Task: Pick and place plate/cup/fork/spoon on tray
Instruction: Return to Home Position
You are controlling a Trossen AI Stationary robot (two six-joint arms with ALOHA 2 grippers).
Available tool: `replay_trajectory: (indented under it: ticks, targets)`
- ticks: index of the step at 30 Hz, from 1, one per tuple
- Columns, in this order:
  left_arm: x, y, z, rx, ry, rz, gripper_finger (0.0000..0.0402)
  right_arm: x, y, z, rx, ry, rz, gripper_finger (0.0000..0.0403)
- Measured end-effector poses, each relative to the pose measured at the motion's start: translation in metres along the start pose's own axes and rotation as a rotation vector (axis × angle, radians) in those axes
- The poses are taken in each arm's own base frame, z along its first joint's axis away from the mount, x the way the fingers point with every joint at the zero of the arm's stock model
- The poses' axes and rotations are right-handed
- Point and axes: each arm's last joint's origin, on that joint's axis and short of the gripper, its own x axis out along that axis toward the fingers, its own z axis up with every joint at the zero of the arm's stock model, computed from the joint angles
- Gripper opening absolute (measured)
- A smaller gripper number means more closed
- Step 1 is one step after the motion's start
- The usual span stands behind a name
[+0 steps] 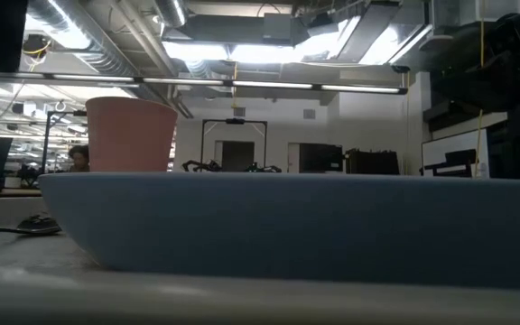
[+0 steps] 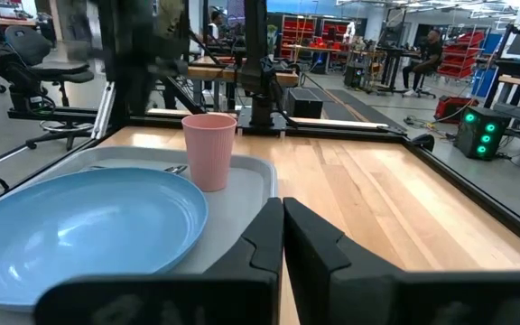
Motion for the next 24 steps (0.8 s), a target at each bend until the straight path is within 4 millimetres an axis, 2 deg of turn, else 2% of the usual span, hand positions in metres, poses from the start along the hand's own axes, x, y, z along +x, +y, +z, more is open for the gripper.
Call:
replay_trajectory:
  ticks: [4, 6, 9, 12, 16, 20, 22, 24]
  targets:
    - [-0.036, 0.003, 0.008, -0.032, 0.075, -0.131, 0.001, 0.0, 0.0, 0.0, -0.002, 0.0, 0.0, 0.0016]
    - [-0.048, 0.004, 0.009, -0.035, 0.031, -0.198, 0.0015, 0.0, 0.0, 0.0, 0.0, 0.0, 0.0, 0.0016]
    - [-0.058, 0.01, 0.012, 0.266, -0.039, -0.213, 0.002, 0.0, 0.0, 0.0, -0.001, 0.0, 0.0, 0.0016]
    - [-0.08, 0.018, 0.023, 0.587, -0.246, -0.25, 0.0024, 0.0, 0.0, 0.0, 0.0, 0.0, 0.0, 0.0016]
    - [-0.102, 0.041, 0.036, 0.955, -0.379, -0.254, 0.0025, 0.0, 0.0, 0.0, -0.002, 0.0, 0.0, 0.0016]
    - [-0.101, 0.071, 0.053, 1.105, -0.444, -0.346, 0.002, 0.0, 0.0, 0.0, 0.0, 0.0, 0.0, 0.0016]
    - [-0.086, 0.085, 0.063, 1.152, -0.436, -0.451, 0.0016, 0.0, 0.0, 0.0, -0.002, 0.0, 0.0, 0.0016]
    - [-0.063, 0.1, 0.072, 1.202, -0.398, -0.598, 0.0013, 0.0, 0.0, 0.0, 0.0, 0.0, 0.0, 0.0016]
